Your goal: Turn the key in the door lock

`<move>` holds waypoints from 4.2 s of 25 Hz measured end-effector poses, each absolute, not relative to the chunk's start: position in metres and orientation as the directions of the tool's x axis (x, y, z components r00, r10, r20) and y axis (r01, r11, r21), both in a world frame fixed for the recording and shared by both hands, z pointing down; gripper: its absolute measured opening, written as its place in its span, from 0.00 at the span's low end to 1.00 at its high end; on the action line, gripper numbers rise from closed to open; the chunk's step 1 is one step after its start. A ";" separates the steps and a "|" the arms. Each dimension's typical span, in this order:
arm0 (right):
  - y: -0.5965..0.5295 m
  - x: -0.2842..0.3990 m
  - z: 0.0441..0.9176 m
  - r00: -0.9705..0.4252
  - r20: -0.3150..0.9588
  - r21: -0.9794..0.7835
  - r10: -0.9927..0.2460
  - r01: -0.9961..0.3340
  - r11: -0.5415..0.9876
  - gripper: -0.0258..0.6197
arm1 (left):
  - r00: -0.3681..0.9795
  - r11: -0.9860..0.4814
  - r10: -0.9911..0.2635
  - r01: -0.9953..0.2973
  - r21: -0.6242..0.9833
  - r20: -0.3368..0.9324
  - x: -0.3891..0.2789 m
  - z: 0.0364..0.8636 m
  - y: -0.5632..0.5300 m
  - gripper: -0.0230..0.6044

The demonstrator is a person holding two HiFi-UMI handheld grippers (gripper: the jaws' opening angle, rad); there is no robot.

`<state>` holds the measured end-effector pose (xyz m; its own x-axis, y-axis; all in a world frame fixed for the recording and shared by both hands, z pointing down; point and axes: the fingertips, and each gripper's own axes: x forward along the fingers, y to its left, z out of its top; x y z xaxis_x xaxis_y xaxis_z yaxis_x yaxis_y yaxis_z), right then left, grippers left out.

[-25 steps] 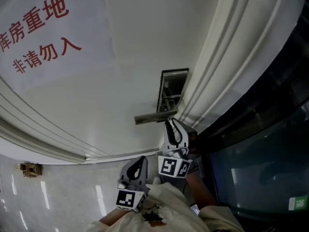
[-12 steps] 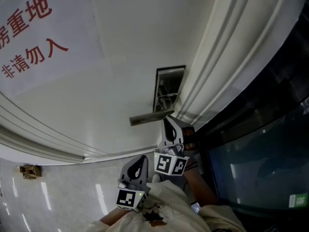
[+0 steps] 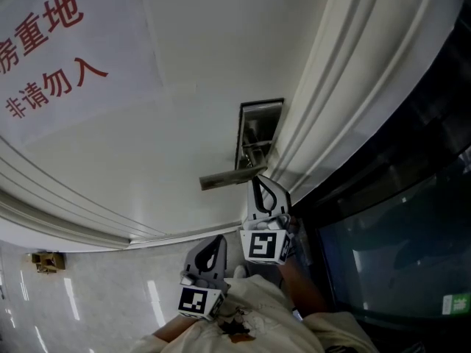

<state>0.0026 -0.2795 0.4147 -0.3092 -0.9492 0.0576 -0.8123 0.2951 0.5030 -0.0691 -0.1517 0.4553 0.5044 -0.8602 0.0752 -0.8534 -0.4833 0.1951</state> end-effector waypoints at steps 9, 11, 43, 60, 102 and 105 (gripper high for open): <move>-0.282 0.006 0.413 -0.381 0.011 0.147 -0.924 -0.914 0.378 0.07 | 0.516 -0.496 -0.854 -0.848 0.189 0.074 -0.065 0.454 -0.152 0.04; -0.282 0.007 0.413 -0.395 -0.011 0.079 -0.919 -0.916 0.393 0.07 | 0.523 -0.510 -0.852 -0.843 0.170 0.039 -0.064 0.449 -0.154 0.04; -0.287 0.017 0.415 -0.499 -0.228 -0.843 -0.836 -0.329 0.426 0.09 | 0.503 -0.483 -0.861 -0.856 0.186 0.076 -0.071 0.458 -0.146 0.04; -0.181 0.021 0.439 -0.486 -0.070 -0.272 -0.871 -0.831 0.486 0.17 | 0.465 -0.438 -0.882 -0.869 0.231 0.076 -0.098 0.477 -0.122 0.04; 0.037 0.023 0.478 -0.625 0.074 -0.156 -0.777 -0.776 0.610 0.05 | 0.437 -0.411 -0.893 -0.890 0.198 0.106 -0.031 0.453 0.062 0.04; 0.039 0.026 0.479 -0.612 0.076 -0.162 -0.787 -0.786 0.596 0.05 | 0.451 -0.426 -0.886 -0.882 0.201 0.104 -0.029 0.455 0.064 0.04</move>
